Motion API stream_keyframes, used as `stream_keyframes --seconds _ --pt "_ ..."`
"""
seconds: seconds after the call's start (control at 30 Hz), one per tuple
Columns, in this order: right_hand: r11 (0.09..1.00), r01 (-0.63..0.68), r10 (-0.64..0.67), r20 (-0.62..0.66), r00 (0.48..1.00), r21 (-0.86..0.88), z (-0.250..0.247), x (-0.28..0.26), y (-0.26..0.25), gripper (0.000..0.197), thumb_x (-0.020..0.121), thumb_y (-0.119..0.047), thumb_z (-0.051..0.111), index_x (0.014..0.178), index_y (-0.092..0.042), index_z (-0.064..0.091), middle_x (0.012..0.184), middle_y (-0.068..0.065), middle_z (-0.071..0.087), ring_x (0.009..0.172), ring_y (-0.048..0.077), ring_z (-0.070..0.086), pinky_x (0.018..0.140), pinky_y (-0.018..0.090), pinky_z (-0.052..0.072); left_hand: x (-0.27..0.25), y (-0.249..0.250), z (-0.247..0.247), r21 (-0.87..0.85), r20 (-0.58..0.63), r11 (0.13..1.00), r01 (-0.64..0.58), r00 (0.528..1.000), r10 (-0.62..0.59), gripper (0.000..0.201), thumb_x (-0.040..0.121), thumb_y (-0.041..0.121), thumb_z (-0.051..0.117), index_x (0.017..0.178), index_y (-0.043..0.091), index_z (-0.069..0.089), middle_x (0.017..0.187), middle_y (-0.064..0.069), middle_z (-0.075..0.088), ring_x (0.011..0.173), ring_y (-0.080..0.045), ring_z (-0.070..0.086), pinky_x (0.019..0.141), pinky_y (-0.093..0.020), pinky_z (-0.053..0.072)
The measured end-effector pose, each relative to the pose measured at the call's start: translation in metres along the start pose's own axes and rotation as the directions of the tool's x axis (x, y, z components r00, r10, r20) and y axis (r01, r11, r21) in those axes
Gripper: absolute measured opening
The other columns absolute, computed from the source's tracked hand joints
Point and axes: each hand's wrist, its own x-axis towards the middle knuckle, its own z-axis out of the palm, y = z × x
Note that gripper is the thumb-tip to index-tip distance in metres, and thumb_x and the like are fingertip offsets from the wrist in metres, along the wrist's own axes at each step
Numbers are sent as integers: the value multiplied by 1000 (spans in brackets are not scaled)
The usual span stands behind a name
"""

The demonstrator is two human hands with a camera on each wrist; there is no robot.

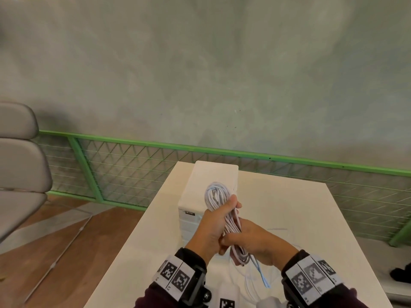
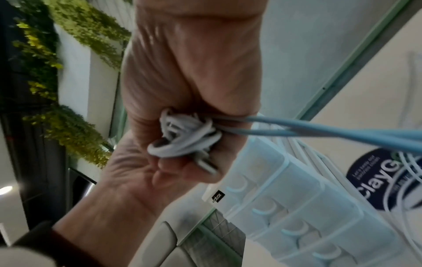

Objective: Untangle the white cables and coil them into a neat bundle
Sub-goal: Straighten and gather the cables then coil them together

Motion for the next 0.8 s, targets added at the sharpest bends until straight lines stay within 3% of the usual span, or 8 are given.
stream_keyframes --seconds 0.17,0.27,0.33,0.43,0.53,0.63,0.7,0.8 --pt "993 -76 76 -3 997 -85 -15 -3 -8 16 84 1 55 79 -12 46 55 5 52 37 14 43 38 22 37 4 9 -3 -83 9 992 -100 995 101 28 88 13 58 62 14 69 61 3 69 64 -12 64 59 -24 53" --pt "980 -118 120 5 993 -163 -20 -5 -12 14 83 -4 59 71 -6 51 52 4 53 39 19 43 42 25 39 2 17 -3 -120 22 985 -124 992 128 22 92 20 52 75 13 66 61 2 70 58 -12 68 60 -28 55" --pt "935 -147 133 -67 989 -322 -19 -1 -14 16 84 -13 60 88 2 60 66 9 60 57 24 52 57 35 48 2 19 0 -61 -43 989 -134 990 131 21 89 27 57 77 13 66 62 -1 70 55 -14 67 65 -31 51" --pt "646 -198 -11 -269 963 -737 -12 5 -17 20 88 -21 50 103 -8 52 94 12 62 75 23 51 63 31 44 9 18 0 28 -221 986 -163 961 165 18 82 27 68 75 10 67 72 -8 69 66 -20 64 70 -34 51" --pt "255 -267 -179 -316 932 -930 4 2 -13 22 91 -10 41 113 -10 40 94 10 60 58 25 40 47 29 29 15 16 -3 362 -331 904 -226 875 352 25 84 26 65 66 8 61 63 -1 60 63 -17 54 60 -26 42" --pt "155 -244 -209 -273 939 -957 12 0 1 25 91 -5 41 115 -10 40 97 10 59 50 17 30 45 28 25 15 7 -3 598 -331 774 -209 815 476 22 82 16 57 64 6 53 59 0 52 62 -21 48 57 -28 37" --pt "148 -233 -215 -261 941 -961 11 -1 7 25 92 -7 42 117 -11 40 101 10 60 60 23 48 53 31 35 18 -2 -1 634 -329 747 -200 804 495 17 82 14 55 67 7 51 61 0 51 64 -22 49 59 -30 39" --pt "150 -204 -252 -237 938 -967 6 -5 4 28 77 -17 67 102 -13 53 77 7 65 54 22 56 39 24 20 18 -6 -1 482 -362 851 -208 838 409 7 83 11 57 89 10 60 75 1 60 77 -24 58 69 -31 46"
